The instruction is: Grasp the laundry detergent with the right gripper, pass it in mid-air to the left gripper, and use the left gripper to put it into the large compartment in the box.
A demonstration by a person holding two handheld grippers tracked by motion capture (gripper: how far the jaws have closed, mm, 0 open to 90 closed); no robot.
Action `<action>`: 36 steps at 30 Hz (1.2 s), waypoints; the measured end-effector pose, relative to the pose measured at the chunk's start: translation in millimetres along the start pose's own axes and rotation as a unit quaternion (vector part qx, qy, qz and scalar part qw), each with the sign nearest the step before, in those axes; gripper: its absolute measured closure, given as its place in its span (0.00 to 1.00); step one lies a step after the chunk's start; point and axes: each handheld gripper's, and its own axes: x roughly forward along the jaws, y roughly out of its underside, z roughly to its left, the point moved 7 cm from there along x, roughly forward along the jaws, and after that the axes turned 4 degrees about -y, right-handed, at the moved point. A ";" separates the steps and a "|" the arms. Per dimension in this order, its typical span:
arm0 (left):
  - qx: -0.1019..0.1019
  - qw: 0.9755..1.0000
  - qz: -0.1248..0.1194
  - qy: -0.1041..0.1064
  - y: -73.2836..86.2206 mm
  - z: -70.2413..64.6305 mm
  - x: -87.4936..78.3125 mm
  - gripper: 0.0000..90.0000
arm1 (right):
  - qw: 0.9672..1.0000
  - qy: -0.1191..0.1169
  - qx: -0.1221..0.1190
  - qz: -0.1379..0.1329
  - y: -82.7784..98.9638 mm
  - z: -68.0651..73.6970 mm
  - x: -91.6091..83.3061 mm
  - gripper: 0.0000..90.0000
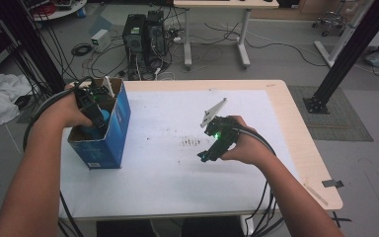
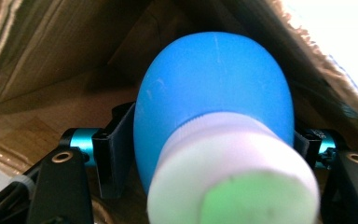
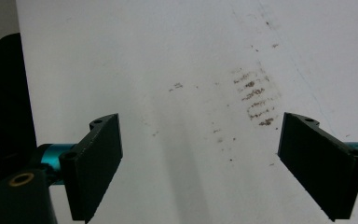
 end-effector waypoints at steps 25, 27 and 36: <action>0.003 0.999 -0.025 -0.023 8.2 0.3 -58.6 0.24 | 1.000 0.001 -0.003 -0.009 -2.6 0.1 -10.8 0.14; 0.007 0.999 -0.026 -0.025 7.9 -1.7 -64.9 0.24 | 1.000 0.001 -0.003 -0.010 -2.7 -0.3 -11.5 0.14; 0.041 0.998 -0.044 -0.026 0.1 -15.6 -95.0 0.20 | 1.000 0.002 0.002 -0.004 -3.0 -1.8 -15.5 0.14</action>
